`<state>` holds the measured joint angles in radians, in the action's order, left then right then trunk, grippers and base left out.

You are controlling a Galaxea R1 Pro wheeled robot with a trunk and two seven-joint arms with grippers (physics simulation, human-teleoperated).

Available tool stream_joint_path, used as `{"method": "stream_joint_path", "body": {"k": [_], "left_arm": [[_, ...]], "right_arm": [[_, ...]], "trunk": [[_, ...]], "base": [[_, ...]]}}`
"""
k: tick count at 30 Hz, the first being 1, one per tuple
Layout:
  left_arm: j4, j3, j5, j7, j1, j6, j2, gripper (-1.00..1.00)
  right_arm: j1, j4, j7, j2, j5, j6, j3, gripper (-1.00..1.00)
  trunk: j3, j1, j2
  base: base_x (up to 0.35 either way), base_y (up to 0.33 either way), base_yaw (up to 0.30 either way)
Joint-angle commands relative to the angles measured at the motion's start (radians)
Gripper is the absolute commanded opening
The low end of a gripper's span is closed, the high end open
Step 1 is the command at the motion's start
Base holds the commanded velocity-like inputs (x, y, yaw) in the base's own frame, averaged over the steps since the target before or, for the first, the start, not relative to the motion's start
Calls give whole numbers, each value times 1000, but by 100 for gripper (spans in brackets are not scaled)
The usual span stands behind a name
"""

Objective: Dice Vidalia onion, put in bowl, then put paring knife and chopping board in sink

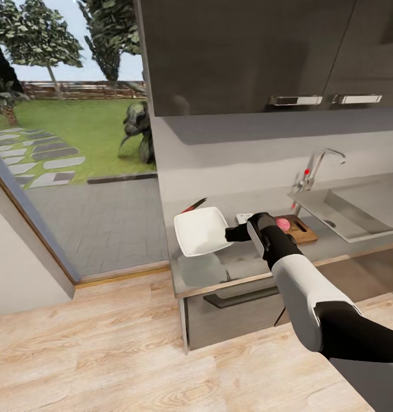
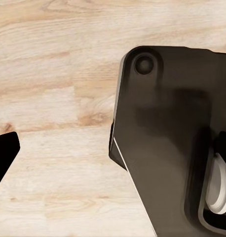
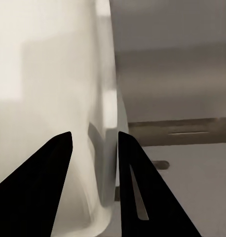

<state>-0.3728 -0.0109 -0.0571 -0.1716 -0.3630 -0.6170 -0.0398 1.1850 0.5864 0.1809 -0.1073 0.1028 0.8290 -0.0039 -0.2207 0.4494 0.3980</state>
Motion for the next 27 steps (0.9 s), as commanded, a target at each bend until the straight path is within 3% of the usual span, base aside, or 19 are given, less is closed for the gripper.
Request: {"method": "stream_joint_path", "body": {"k": [1,27], "left_arm": [[-2,-1,-6,0,-1,-1,0,100],[-2,-1,-6,0,-1,-1,0,100]], "right_arm": [[1,1,8,-1,8,4,-1,-100],[1,-18,8,12,11,4,-3,-100]], "trunk": [[-2,1,2],[-2,1,2]], "base": [[0,0,13],[0,0,1]]}}
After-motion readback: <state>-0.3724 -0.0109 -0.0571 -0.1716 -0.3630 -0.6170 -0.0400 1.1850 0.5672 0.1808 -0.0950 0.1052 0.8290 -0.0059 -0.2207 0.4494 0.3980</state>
